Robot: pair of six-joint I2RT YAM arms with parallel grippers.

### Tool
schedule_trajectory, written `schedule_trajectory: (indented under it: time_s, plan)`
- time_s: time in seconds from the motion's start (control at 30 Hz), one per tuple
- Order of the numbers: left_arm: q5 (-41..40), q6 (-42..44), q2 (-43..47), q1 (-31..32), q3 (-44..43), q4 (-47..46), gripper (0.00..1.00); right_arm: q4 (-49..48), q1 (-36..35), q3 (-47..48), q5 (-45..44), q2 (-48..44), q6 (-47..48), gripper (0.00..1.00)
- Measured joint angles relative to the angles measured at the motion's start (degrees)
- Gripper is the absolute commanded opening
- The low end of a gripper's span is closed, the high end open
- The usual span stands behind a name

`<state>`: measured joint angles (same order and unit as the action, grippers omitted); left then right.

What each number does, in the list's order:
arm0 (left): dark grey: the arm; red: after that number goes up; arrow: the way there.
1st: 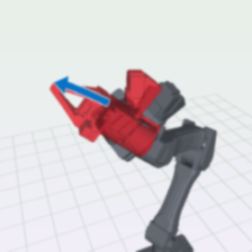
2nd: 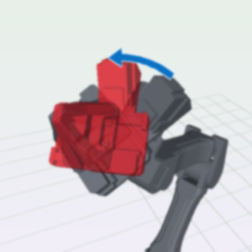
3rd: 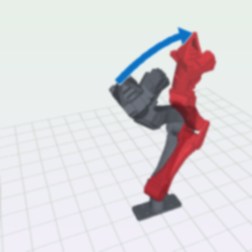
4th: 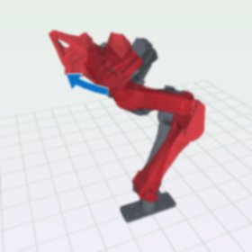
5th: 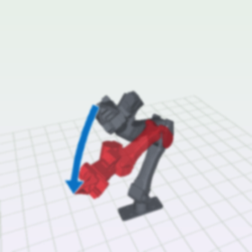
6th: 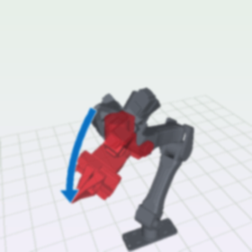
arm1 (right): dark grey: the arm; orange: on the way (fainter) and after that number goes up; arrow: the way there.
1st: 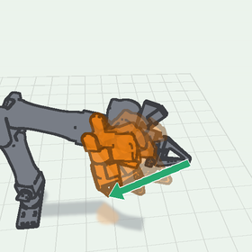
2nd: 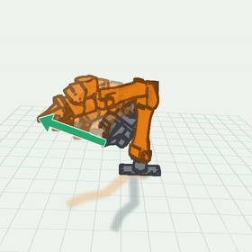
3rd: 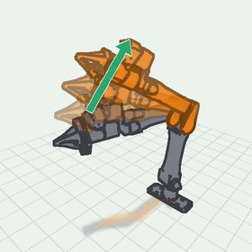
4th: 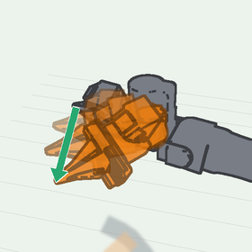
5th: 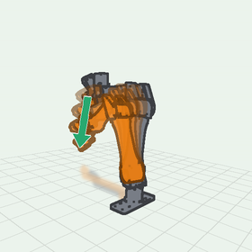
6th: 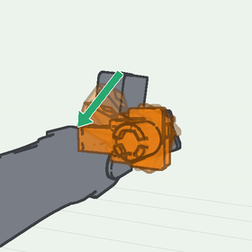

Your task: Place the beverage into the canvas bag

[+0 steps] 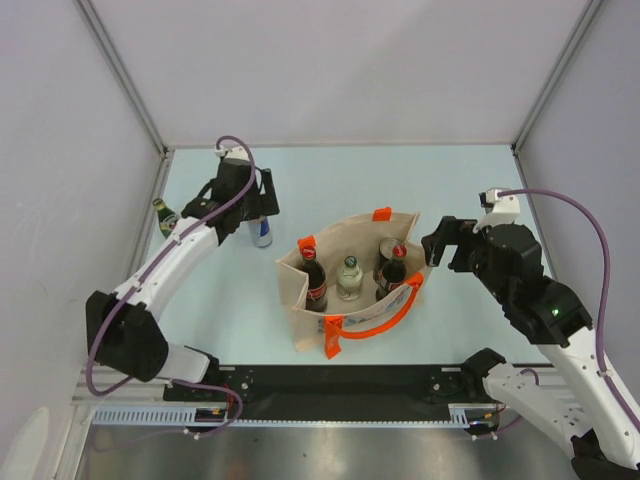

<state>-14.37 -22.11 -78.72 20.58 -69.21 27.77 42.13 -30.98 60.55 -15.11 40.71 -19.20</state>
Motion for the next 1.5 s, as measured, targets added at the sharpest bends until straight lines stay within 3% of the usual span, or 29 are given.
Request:
schedule_trajectory:
  time_s: [0.47,1.03,1.13,1.4,1.43,1.5]
  plan:
    - [2.5,-7.8,-9.1,-2.8,0.2,-0.6,0.84,-1.6,0.0,-0.3,0.4,0.6,0.8,1.0]
    - [-1.9,-8.4,-12.2,-2.8,1.2,-0.7,0.76,-4.5,0.0,-2.8,2.0,-0.2,4.5,1.0]
    - [-2.0,-8.3,-13.2,-2.8,1.2,-0.7,0.69,-4.9,0.0,-3.1,2.1,-0.2,4.9,1.0]
    - [-1.9,-7.4,-13.6,-2.8,1.3,-1.3,0.4,-5.4,0.0,-3.5,2.1,-0.2,5.6,1.0]
    - [-1.8,-7.4,-13.5,-2.8,1.4,-1.4,0.3,-5.5,0.0,-3.5,2.1,-0.1,5.7,1.0]
    - [-1.6,-7.4,-12.9,-2.8,2.0,-1.5,0.2,-5.6,0.0,-3.6,2.1,-0.1,5.8,1.0]
